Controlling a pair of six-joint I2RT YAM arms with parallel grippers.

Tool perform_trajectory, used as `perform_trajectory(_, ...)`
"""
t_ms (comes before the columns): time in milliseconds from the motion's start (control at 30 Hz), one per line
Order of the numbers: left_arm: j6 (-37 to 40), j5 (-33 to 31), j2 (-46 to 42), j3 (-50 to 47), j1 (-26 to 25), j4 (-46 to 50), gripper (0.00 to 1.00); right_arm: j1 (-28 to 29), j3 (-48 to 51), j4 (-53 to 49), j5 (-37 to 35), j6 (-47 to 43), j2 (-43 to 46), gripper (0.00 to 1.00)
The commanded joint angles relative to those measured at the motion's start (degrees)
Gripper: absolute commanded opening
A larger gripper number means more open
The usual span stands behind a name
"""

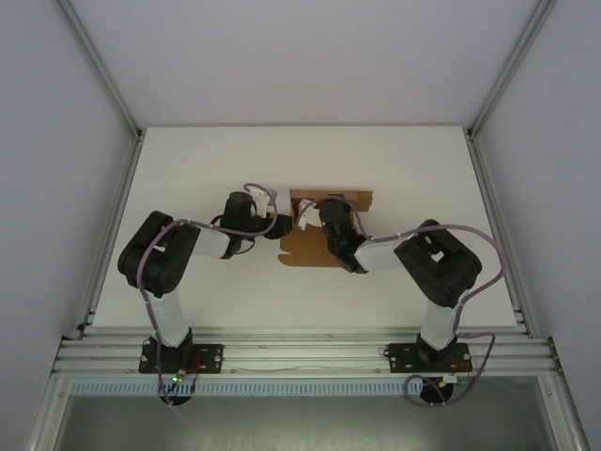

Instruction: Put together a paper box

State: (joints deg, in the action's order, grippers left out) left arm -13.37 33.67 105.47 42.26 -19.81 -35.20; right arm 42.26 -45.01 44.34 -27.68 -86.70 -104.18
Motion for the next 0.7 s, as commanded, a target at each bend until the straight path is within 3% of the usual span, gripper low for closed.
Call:
perform_trajectory(0, 5.75, -4.29, 0.71, 0.79, -3.40, 2.70, 0.64, 2.28, 2.53, -3.47, 1.45, 0.50, -0.93, 0.00)
perform_trajectory(500, 4.73, -9.06, 2.46, 5.92, -3.87, -2.20, 0.65, 2.84, 1.60, -16.94, 5.03, 4.24, 1.18, 0.00)
perform_trajectory(600, 5.75, -8.88, 2.37, 6.81, -3.75, -2.66, 0.63, 2.31, 0.33, -19.47, 5.92, 5.14, 0.57, 0.00)
perform_trajectory(667, 6.27, -8.68, 2.70, 7.65, -3.79, -2.77, 0.57, 1.72, -0.52, -20.65, 6.81, 5.95, 0.21, 0.00)
